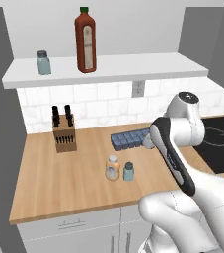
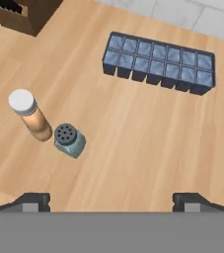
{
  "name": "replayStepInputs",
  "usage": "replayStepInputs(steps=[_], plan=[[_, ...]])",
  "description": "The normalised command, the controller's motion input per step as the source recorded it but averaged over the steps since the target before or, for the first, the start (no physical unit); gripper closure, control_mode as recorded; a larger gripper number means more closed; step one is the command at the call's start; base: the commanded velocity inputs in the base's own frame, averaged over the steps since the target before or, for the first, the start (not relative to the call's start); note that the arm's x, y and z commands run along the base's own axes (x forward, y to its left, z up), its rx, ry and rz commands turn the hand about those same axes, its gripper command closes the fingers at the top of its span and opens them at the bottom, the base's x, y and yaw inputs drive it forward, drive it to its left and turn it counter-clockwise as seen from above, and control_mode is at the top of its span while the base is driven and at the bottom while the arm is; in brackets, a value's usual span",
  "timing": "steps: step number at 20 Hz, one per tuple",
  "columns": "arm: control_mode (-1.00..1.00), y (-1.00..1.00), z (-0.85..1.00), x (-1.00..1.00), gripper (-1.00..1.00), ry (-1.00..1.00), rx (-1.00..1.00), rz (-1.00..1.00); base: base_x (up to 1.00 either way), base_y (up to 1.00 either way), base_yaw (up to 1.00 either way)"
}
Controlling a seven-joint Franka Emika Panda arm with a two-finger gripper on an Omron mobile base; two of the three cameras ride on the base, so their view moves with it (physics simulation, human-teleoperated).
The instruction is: Put the shaker and condiment bottle from the counter next to their counterparts in the cabinet.
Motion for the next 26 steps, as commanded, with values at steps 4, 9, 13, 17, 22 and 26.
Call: replayStepInputs(steps=[4,9,13,17,22,26], plan=[[-1.00,-0.34,-0.40,-0.10,-1.00,-0.13,0.12,0.21,0.00,0.00,0.00],[-1.00,-0.18,-0.30,0.00,-1.00,-0.06,0.11,0.11,0.00,0.00,0.00],[-1.00,-0.19,-0.18,0.00,-1.00,-0.11,0.13,0.11,0.00,0.00,0.00],[-1.00,-0.11,-0.24,0.00,-1.00,-0.13,0.09,0.27,0.00,0.00,0.00],[-1.00,-0.04,-0.32,0.00,-1.00,-0.12,0.10,0.30,0.00,0.00,0.00],[-1.00,-0.01,-0.27,0.00,-1.00,-0.09,0.12,0.27,0.00,0.00,0.00]])
